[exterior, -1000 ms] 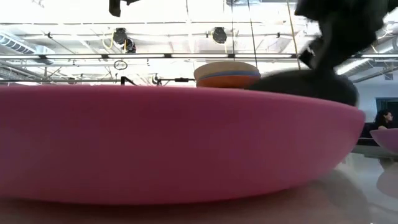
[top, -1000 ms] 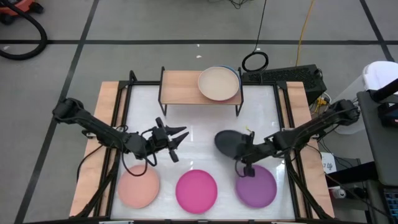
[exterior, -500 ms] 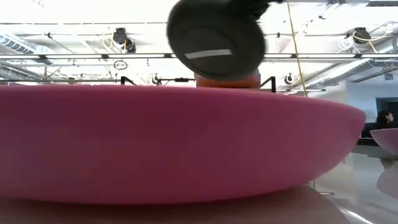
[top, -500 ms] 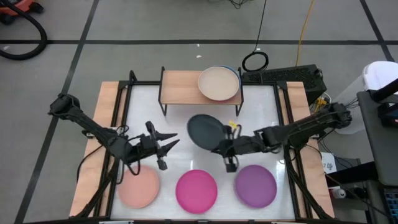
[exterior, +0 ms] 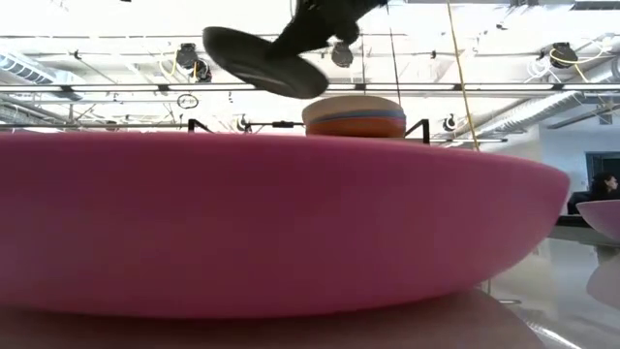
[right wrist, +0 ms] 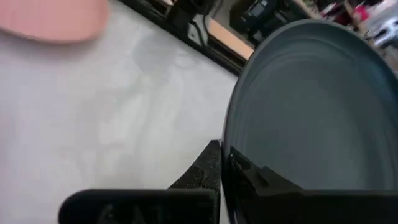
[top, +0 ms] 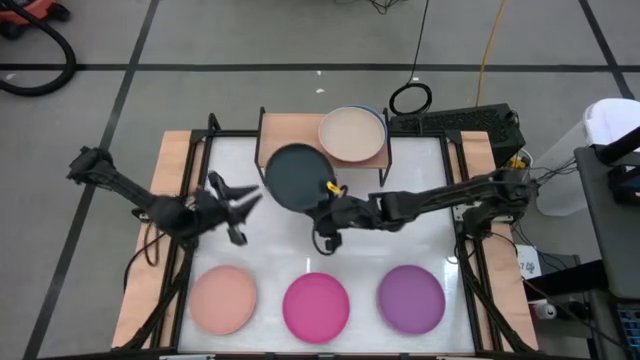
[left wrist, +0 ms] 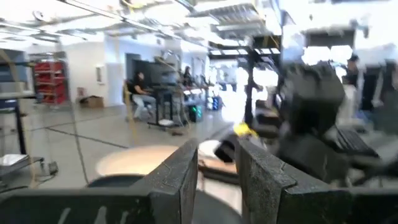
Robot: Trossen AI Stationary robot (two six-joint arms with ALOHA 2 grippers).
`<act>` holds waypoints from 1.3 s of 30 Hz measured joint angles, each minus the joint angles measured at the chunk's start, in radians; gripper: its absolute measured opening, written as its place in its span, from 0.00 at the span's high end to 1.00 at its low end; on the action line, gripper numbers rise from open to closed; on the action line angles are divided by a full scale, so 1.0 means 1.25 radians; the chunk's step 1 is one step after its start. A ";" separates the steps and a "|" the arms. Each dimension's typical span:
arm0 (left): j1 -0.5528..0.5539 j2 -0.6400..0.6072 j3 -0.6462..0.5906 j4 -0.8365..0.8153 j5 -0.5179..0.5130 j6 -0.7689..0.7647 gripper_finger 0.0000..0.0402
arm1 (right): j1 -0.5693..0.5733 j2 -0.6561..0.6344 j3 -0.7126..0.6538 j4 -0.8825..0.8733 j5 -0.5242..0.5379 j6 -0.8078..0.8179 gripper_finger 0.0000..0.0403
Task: Place and stack plates onto a shelf
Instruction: Put the black plate on the shelf
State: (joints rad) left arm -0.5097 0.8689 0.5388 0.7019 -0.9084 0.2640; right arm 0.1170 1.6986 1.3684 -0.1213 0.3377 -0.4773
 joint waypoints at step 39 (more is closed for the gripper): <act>0.084 -0.087 -0.037 -0.045 0.038 -0.009 0.72 | -0.302 0.187 0.130 0.168 -0.232 -0.073 0.98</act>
State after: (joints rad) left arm -0.4053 0.7601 0.4927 0.6460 -0.8604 0.2522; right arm -0.2607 1.9327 1.5314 0.0884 0.0475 -0.5682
